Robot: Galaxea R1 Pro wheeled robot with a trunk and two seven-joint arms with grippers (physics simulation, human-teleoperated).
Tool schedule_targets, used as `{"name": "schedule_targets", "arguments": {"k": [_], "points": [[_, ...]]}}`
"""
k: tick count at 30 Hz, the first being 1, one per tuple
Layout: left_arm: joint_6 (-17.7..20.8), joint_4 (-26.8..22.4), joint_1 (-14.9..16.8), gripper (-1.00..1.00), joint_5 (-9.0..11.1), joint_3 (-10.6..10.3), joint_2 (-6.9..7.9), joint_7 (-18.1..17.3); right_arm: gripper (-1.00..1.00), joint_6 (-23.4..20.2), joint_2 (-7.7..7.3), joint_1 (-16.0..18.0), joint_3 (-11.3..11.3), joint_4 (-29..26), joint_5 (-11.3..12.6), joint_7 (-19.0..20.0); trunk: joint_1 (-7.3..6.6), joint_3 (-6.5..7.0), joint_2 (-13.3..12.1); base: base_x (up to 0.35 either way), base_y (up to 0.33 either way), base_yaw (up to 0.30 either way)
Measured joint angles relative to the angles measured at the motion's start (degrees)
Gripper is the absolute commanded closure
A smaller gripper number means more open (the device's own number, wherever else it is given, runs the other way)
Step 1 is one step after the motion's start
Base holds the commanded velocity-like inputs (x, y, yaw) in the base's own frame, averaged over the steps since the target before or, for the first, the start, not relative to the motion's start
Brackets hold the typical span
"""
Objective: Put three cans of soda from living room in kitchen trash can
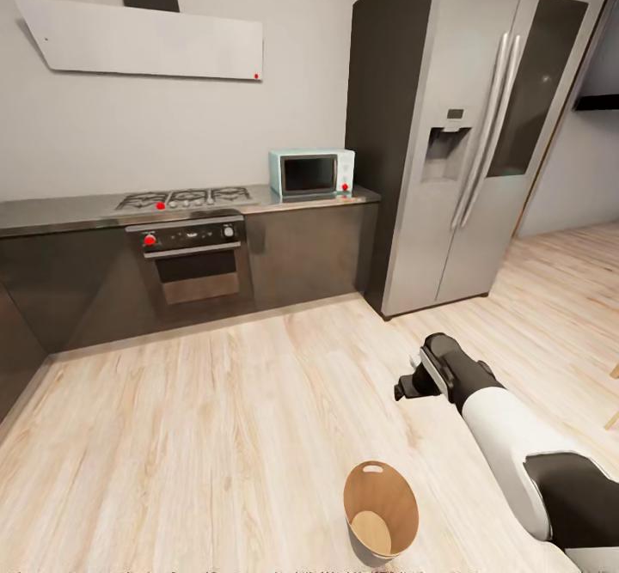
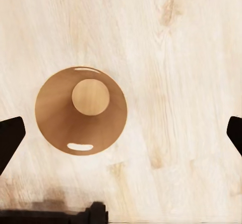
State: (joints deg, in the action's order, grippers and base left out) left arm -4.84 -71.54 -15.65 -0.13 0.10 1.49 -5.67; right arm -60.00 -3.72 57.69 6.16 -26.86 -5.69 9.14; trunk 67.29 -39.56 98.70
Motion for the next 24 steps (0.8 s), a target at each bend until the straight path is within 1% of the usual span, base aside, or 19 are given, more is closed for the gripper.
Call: {"name": "schedule_targets", "arguments": {"k": [3,6,10,24], "points": [[0.1,0.0,0.0,-1.00,0.0,0.0,0.00,0.0,-1.00,0.0,-0.05,0.5,-0.2,1.5,0.0,0.1,0.66,-0.80,1.2,0.000,0.000,0.000],[0.1,0.0,0.0,-1.00,0.0,-0.1,0.00,0.0,-1.00,0.0,-0.21,0.8,-1.1,2.2,0.0,0.0,1.32,-1.60,2.4,0.000,0.000,0.000],[0.2,0.0,0.0,-1.00,0.0,-0.1,0.00,0.0,-1.00,0.0,-0.43,0.9,-1.7,2.4,0.0,0.0,2.20,-2.66,4.0,0.000,0.000,0.000],[0.1,0.0,0.0,-1.00,-0.1,-0.1,0.00,-0.1,-1.00,0.0,-0.77,0.9,-1.9,2.5,-0.1,0.0,5.27,-6.39,9.6,0.000,0.000,0.000]]}}
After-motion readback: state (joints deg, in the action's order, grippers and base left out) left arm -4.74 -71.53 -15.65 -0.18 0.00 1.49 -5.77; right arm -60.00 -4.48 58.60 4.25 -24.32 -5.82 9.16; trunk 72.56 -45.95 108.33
